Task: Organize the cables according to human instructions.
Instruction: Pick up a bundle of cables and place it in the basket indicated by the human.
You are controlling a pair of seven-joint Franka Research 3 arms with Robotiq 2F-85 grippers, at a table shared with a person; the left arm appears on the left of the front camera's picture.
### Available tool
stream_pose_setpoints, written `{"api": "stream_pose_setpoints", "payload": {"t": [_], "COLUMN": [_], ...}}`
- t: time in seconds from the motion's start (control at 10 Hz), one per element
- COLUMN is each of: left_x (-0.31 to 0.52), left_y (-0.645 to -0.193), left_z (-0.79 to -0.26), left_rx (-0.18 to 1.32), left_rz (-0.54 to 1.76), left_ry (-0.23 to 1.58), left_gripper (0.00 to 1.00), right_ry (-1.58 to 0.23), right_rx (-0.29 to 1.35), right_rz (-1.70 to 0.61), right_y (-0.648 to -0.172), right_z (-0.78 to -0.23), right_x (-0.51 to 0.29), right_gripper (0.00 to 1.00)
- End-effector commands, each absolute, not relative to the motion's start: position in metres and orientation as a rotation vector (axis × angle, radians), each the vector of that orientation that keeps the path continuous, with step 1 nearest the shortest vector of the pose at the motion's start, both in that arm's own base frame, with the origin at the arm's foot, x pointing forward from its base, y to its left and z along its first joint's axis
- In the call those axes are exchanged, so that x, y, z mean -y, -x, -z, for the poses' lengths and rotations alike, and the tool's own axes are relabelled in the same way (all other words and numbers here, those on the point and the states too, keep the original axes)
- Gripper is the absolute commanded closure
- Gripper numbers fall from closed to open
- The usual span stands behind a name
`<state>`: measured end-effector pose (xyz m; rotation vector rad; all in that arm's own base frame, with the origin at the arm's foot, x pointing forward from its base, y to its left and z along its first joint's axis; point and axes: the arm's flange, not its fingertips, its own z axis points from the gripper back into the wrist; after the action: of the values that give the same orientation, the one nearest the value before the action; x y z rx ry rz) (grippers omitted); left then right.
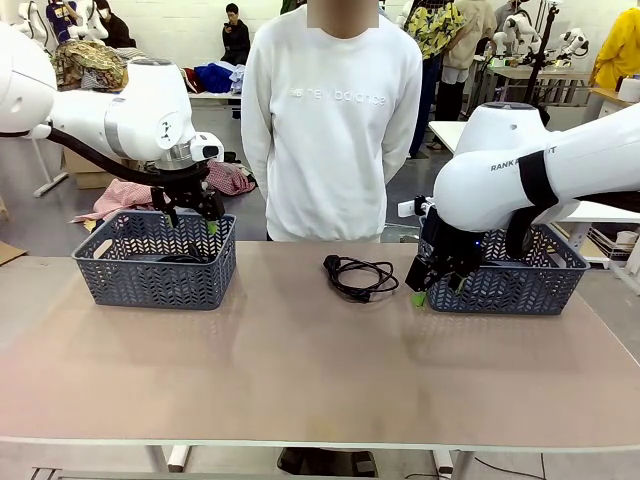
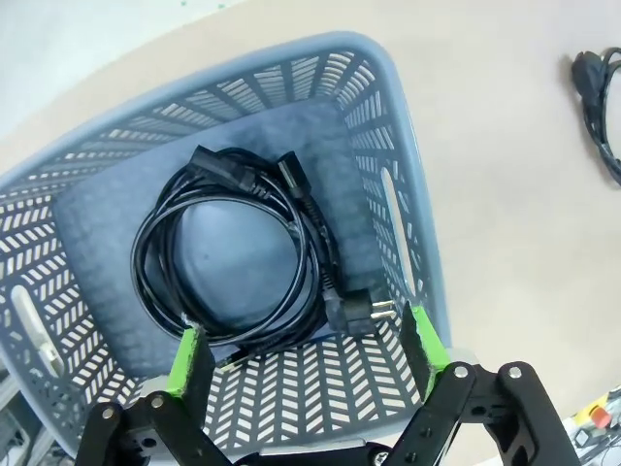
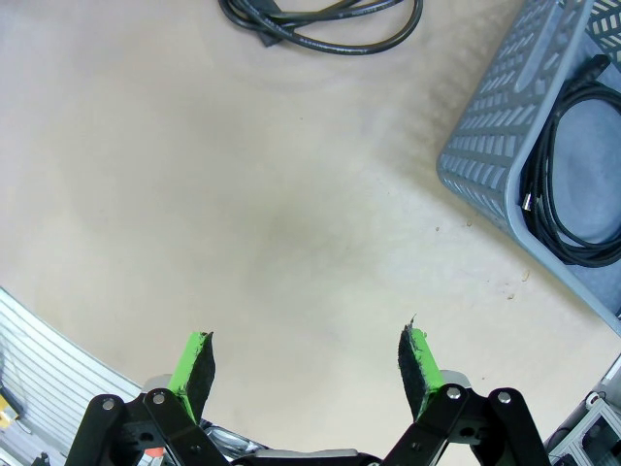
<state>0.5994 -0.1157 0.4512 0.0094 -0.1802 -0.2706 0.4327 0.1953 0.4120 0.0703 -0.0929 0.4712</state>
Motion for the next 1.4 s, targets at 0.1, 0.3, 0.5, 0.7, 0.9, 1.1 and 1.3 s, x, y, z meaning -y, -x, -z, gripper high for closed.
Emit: {"api": "stream_pose_setpoints", "payload": {"t": [0.1,0.3,0.5,0.7,0.9,1.1,1.3], "left_x": [0.140,0.159,0.174,0.189,0.197,0.199,0.200], "left_y": [-0.585,-0.567,-0.546,-0.519,-0.494,-0.473,-0.456], "left_z": [-0.458,-0.463,-0.464,-0.462,-0.459,-0.456,-0.455], "left_rx": [0.252,0.283,0.292,0.321,0.352,0.393,0.427], "left_rz": [0.378,0.499,0.623,0.786,0.907,0.971,1.001], "left_ry": [0.051,0.118,0.172,0.197,0.228,0.228,0.200], "left_gripper": [0.00,0.00,0.00,0.00,0.00,0.00,0.00], "right_ry": [-0.071,-0.071,-0.071,-0.071,-0.071,-0.071,-0.071], "right_rx": [0.097,0.097,0.097,0.097,0.097,0.097,0.097], "right_rz": [-0.471,-0.471,-0.471,-0.471,-0.471,-0.471,-0.471], "right_y": [-0.433,-0.433,-0.433,-0.433,-0.433,-0.433,-0.433], "right_z": [-0.414,-0.414,-0.414,-0.414,-0.414,-0.414,-0.414], "right_x": [-0.195,-0.195,-0.195,-0.195,-0.195,-0.195,-0.195], "right_gripper": [0.00,0.00,0.00,0.00,0.00,0.00,0.00]}}
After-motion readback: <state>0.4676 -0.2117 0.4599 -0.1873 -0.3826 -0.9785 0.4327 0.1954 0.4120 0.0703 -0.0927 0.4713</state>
